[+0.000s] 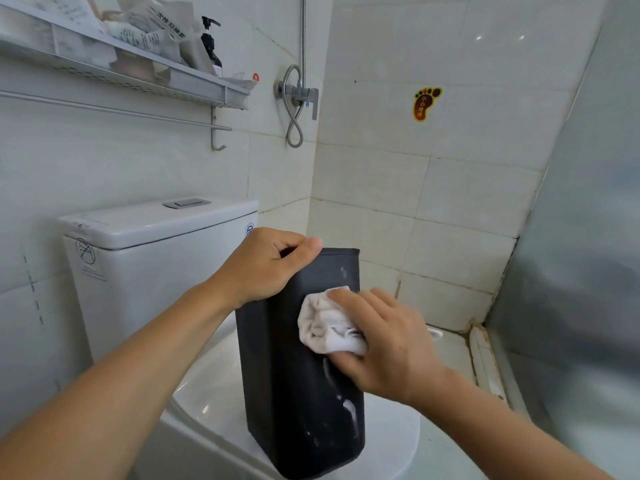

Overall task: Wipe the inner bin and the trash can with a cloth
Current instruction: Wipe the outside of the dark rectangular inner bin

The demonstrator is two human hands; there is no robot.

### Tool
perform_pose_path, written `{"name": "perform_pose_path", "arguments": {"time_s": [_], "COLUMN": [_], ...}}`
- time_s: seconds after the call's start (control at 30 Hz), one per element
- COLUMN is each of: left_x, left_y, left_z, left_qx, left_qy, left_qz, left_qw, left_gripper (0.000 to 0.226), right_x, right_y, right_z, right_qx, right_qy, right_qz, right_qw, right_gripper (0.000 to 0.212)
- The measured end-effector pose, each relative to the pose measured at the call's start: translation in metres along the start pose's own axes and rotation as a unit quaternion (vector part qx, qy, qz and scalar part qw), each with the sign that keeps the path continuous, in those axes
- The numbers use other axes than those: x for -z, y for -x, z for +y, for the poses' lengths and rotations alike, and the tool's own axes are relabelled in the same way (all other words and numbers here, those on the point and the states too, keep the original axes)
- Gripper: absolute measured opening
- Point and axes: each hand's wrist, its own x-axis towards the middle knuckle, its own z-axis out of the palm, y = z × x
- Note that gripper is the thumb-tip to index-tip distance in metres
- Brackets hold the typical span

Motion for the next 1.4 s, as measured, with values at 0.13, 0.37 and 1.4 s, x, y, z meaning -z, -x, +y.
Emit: {"name": "perform_pose_path", "arguments": {"time_s": [0.13,0.37,1.4], "left_x": [-0.001,0.004,0.012], "left_y": [0.0,0.002,0.005], "left_z": [0.0,0.0,0.006], "left_qx": [0.008,0.02,0.044], "left_qy": [0.01,0.036,0.059], "left_qz": [-0.012,-0.01,-0.063], "left_qw": [1.0,0.999,0.995], "left_gripper": [0.032,0.018,0.012], "right_x": [0.01,0.006,0.024], "right_y": [-0.022,-0.003,-0.023], "right_z": [0.015,0.005,0.017], "right_qx": [-0.047,-0.012,-0.145], "right_qy": [0.007,-0.021,-0.09], "right_qz": [0.014,-0.017,-0.043], "right_qw": [0.999,1.0,0.984], "right_gripper": [0.045,0.042,0.039]}}
